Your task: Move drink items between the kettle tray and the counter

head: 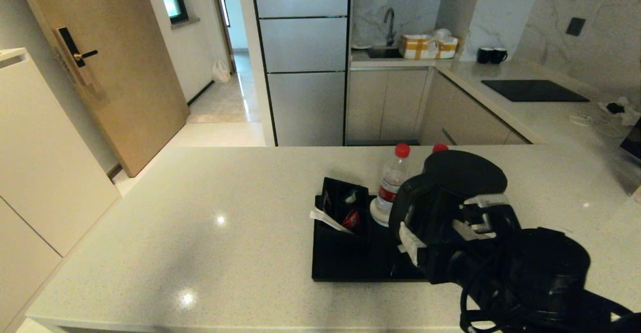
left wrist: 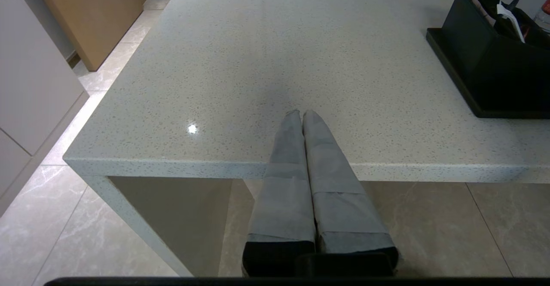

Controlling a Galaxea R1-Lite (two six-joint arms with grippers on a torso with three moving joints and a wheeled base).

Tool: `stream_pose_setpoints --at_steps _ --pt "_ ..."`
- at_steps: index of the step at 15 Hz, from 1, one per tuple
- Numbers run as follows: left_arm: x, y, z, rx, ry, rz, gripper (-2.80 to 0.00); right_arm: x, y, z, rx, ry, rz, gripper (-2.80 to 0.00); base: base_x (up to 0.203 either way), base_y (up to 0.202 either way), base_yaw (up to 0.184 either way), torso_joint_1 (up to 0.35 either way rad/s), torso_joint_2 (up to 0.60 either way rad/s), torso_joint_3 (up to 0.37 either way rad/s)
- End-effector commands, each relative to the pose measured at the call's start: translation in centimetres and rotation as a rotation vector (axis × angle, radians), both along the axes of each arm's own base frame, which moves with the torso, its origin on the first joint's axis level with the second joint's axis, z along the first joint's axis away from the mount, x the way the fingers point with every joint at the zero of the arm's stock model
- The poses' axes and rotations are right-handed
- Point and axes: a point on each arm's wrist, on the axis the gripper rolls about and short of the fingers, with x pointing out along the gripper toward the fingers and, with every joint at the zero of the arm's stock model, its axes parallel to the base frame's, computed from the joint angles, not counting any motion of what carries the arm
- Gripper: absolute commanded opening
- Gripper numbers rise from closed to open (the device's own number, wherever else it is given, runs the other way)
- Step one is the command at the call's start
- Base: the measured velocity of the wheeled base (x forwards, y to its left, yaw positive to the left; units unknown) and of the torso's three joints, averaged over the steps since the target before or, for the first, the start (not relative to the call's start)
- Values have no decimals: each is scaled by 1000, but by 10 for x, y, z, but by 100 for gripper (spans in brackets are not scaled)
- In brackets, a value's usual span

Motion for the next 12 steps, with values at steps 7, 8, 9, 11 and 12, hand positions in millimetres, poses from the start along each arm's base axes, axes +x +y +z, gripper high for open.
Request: stream_pose_setpoints --at_steps 7,8,9,11,12 --pt "0 0 0 0 0 0 -280 -90 -98 89 14 -47 -141 -280 0 0 0 0 0 0" --pt "0 0 0 0 0 0 -280 -97 -113 90 -13 -27 -219 -280 0 0 0 0 0 0" --pt "0 0 0 0 0 0 -280 -102 -127 92 -38 -14 -339 -280 0 0 0 0 0 0" --pt "0 0 0 0 -1 0 -280 -109 -148 99 -83 -11 -589 -280 0 0 0 0 0 0" --pt "0 0 0 0 0 0 -280 -118 -158 104 -95 -27 -710 -280 0 0 0 0 0 0"
